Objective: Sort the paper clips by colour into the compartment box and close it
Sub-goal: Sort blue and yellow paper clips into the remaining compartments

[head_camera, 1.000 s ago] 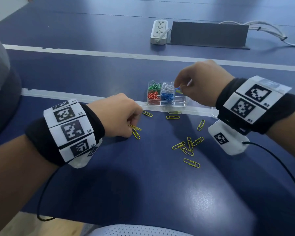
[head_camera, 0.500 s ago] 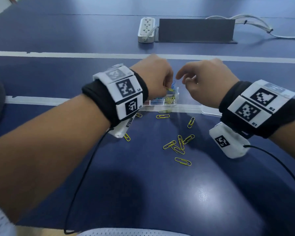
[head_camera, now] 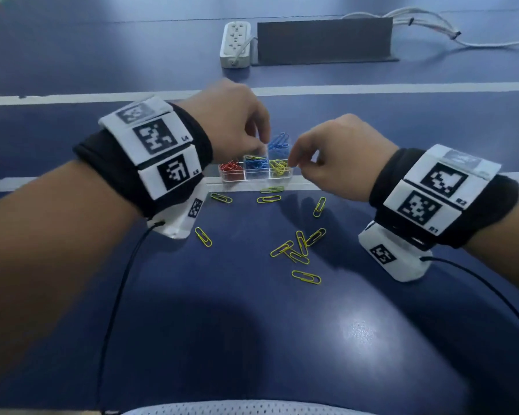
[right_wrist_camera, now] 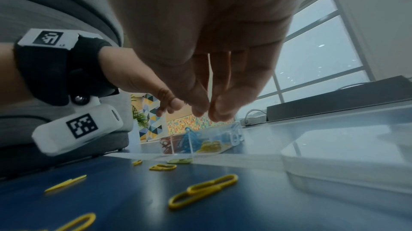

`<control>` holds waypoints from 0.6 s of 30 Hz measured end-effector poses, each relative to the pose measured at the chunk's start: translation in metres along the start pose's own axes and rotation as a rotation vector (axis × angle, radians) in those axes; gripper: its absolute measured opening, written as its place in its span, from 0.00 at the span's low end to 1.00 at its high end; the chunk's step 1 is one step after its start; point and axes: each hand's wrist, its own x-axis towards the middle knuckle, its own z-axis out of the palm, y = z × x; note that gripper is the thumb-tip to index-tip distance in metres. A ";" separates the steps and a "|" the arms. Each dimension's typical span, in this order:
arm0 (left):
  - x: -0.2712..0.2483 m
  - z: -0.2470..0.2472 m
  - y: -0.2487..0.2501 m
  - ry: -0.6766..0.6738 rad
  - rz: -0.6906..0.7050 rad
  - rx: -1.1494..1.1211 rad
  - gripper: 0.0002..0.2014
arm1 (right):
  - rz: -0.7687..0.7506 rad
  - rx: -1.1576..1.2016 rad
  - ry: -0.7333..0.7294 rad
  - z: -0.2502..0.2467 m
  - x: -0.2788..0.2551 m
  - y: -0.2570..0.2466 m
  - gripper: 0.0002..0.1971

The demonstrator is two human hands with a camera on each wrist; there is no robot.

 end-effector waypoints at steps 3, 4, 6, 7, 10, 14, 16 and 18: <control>-0.006 -0.002 -0.014 -0.031 -0.051 0.045 0.06 | -0.021 -0.019 -0.032 0.006 0.006 -0.009 0.15; -0.008 -0.001 -0.018 -0.042 -0.063 0.057 0.06 | -0.025 -0.025 -0.033 0.008 0.009 -0.012 0.15; -0.011 0.002 -0.022 -0.072 -0.071 0.075 0.06 | -0.033 -0.056 -0.022 0.010 0.016 -0.016 0.14; -0.012 0.003 -0.023 -0.086 -0.070 0.081 0.05 | -0.036 -0.081 -0.007 0.011 0.021 -0.018 0.13; -0.020 0.008 -0.026 -0.124 -0.076 0.099 0.05 | -0.032 -0.141 0.030 0.015 0.038 -0.023 0.13; -0.035 0.012 -0.033 -0.195 -0.096 0.109 0.05 | -0.015 -0.190 -0.009 0.017 0.056 -0.031 0.11; -0.043 0.014 -0.036 -0.228 -0.095 0.098 0.05 | -0.004 -0.231 -0.030 0.019 0.059 -0.035 0.11; -0.051 0.015 -0.038 -0.279 -0.097 0.074 0.07 | -0.007 -0.260 -0.030 0.019 0.060 -0.037 0.10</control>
